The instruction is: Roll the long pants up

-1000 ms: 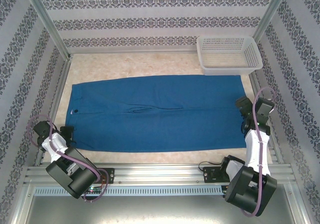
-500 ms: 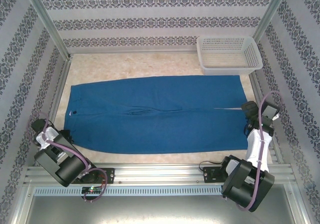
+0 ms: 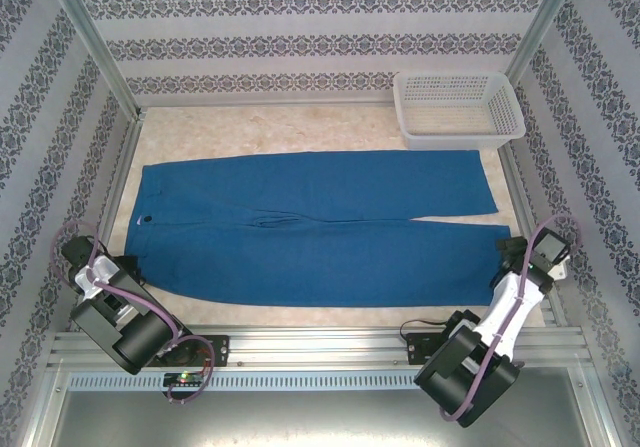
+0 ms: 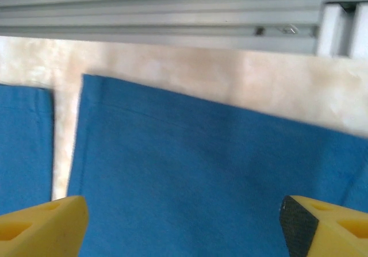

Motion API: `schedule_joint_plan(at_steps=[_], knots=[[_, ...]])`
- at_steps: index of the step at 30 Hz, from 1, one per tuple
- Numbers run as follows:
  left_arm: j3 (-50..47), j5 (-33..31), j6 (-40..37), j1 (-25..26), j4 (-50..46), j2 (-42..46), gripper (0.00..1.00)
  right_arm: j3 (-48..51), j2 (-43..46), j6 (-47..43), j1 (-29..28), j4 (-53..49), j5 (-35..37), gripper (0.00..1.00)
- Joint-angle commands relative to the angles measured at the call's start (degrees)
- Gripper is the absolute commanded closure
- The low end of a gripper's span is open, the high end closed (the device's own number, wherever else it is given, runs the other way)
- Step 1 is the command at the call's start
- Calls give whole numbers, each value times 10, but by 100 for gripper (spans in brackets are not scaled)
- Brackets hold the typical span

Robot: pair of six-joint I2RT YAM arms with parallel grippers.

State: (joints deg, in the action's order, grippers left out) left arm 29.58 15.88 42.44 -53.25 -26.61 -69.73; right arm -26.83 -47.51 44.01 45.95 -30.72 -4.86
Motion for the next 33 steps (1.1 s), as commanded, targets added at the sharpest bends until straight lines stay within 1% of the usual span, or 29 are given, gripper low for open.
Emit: schedule_joint_plan(at_steps=[1, 4, 9, 11, 14, 16, 21, 23, 26, 27, 30, 31, 33], knots=[[-7, -6, -9, -1, 5, 7, 100, 34, 22, 40, 11, -54, 4, 14], [-12, 0, -4, -1, 8, 6, 100, 61, 33, 64, 18, -67, -19, 14], [-12, 10, -1, -1, 12, 2, 100, 68, 61, 81, 18, -102, -33, 14], [-12, 12, -1, -1, 17, -2, 100, 64, 67, 81, 17, -110, -28, 16], [-13, 13, 0, -1, 27, -15, 100, 68, 60, 84, 18, -96, -13, 20], [-12, 17, -2, -1, 32, -29, 100, 87, 53, 86, 18, -86, -3, 21], [-17, 21, 6, -1, 46, -41, 100, 95, 56, 81, 19, -71, 30, 29], [-19, 19, 7, -1, 49, -39, 100, 92, 54, 76, 18, -69, 43, 34], [-17, 15, 7, -1, 50, -38, 100, 90, 49, 73, 19, -69, 43, 35], [-17, 16, 7, -1, 51, -38, 100, 90, 47, 73, 19, -69, 43, 39], [-18, 15, 9, -1, 52, -38, 100, 92, 48, 70, 19, -62, 49, 91], [-19, 15, 10, -1, 52, -39, 100, 92, 49, 69, 19, -60, 50, 100], [-20, 14, 11, -1, 51, -38, 100, 89, 50, 64, 19, -60, 50, 100]])
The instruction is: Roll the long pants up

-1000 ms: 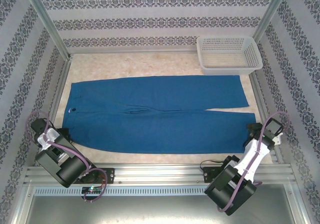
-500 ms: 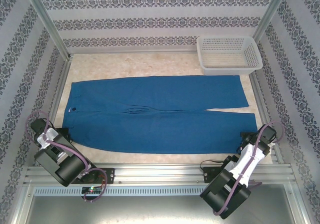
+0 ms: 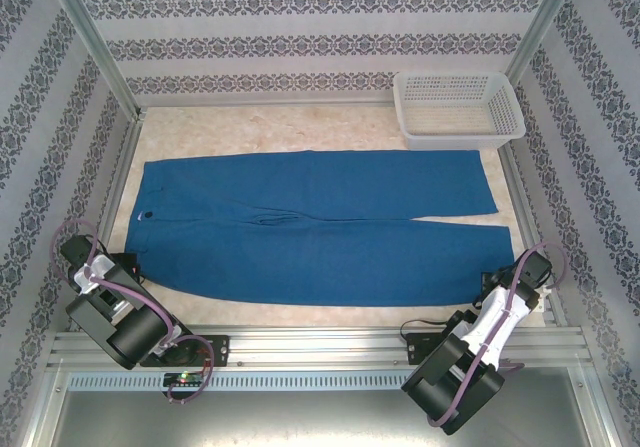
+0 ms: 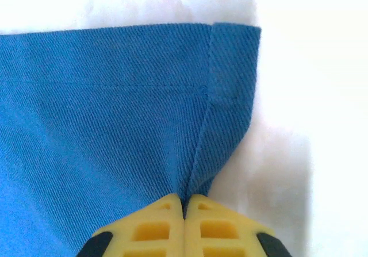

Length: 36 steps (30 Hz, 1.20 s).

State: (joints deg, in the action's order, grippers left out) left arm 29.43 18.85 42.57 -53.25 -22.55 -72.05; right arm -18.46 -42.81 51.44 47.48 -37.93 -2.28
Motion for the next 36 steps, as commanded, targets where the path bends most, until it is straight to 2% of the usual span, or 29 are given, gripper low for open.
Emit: schedule_joint_plan(at_steps=[1, 5, 10, 17, 24, 30, 36], knots=[[-19, -17, 9, -1, 9, -13, 100, 3, 5, -14, 3, 11, 23, 100], [-12, -9, 15, -1, -13, 4, 100, -27, 22, -32, 3, -9, 15, 100], [5, 33, 36, -1, -59, 84, 100, -98, 16, -38, 0, -25, -27, 100], [69, 71, 43, 0, -120, 167, 100, -154, -4, 6, -29, 37, -88, 100], [162, 92, 31, 1, -157, 141, 100, -255, -75, 5, -108, 69, -69, 100], [205, 102, 69, 6, -119, 93, 100, -384, -196, -23, -156, 87, -77, 100], [244, 102, 95, 28, -68, 19, 100, -482, -304, -67, -194, 114, -49, 100]])
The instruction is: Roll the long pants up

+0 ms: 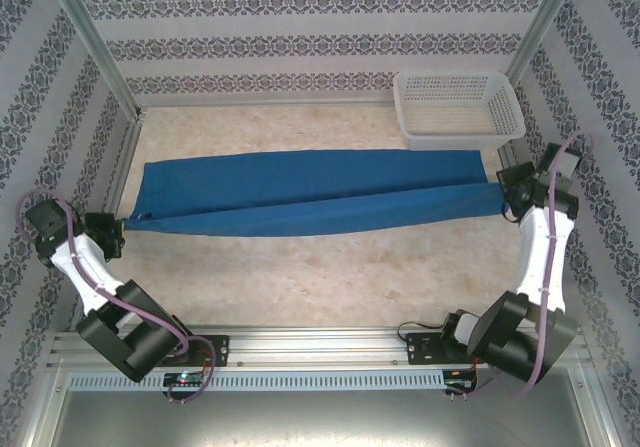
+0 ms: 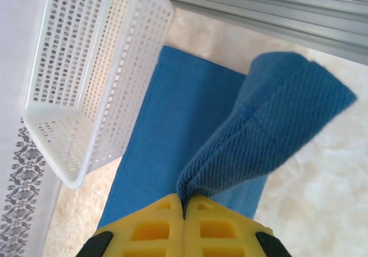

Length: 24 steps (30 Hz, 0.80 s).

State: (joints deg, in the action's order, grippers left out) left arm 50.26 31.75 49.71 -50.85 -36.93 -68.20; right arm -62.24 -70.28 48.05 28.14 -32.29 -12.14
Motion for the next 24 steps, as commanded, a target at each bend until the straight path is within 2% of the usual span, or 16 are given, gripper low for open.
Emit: schedule_joint_plan(at_steps=[1, 5, 13, 24], knots=[[43, -29, 26, 10, 88, -31, 100, -58, -51, -35, -5, 58, 46, 100], [72, -39, 34, 34, 121, -75, 100, -98, -117, -44, -23, 70, 46, 100], [167, -77, 28, 91, 121, -166, 100, -179, -236, -69, -52, 87, 64, 100], [259, -141, 49, 150, 119, -266, 100, -355, -404, -94, -83, 43, 77, 100]])
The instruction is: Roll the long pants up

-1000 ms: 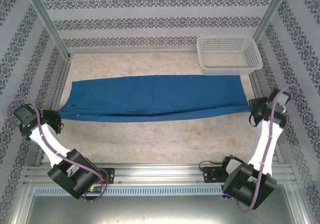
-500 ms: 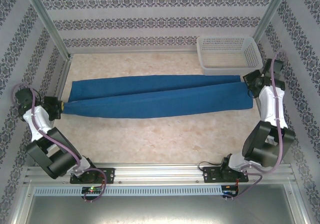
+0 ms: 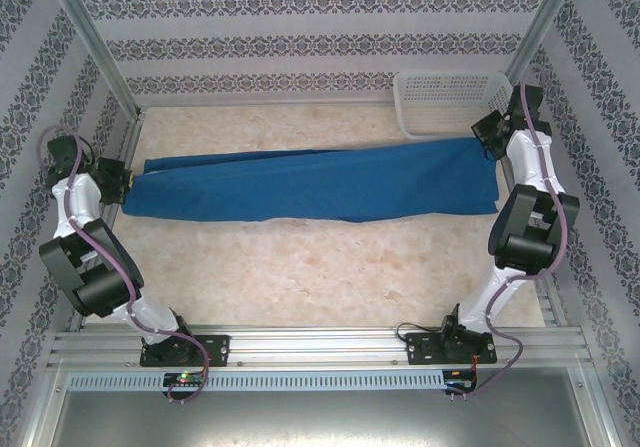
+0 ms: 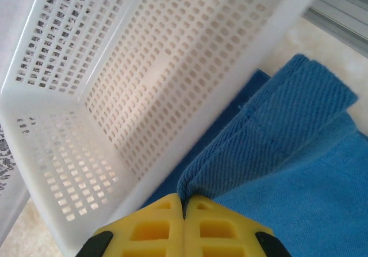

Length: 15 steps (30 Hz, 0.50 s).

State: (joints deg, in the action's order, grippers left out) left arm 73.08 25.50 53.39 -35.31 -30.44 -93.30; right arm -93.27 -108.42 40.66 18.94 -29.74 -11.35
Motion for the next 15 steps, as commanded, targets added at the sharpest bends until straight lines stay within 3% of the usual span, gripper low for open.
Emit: schedule_joint_plan(at_steps=[1, 12, 13, 15], knots=[[36, -83, 15, -2, 56, -23, 100, -59, -36, -22, 7, 12, 71, 100], [71, -86, 14, 9, 53, -87, 98, -97, -89, -39, -8, -9, 90, 100], [72, -85, 13, 9, 57, -91, 85, -98, -92, -42, -9, -9, 93, 98], [81, -78, 9, 9, 63, -102, 2, -109, -100, -61, -11, -11, 97, 62]])
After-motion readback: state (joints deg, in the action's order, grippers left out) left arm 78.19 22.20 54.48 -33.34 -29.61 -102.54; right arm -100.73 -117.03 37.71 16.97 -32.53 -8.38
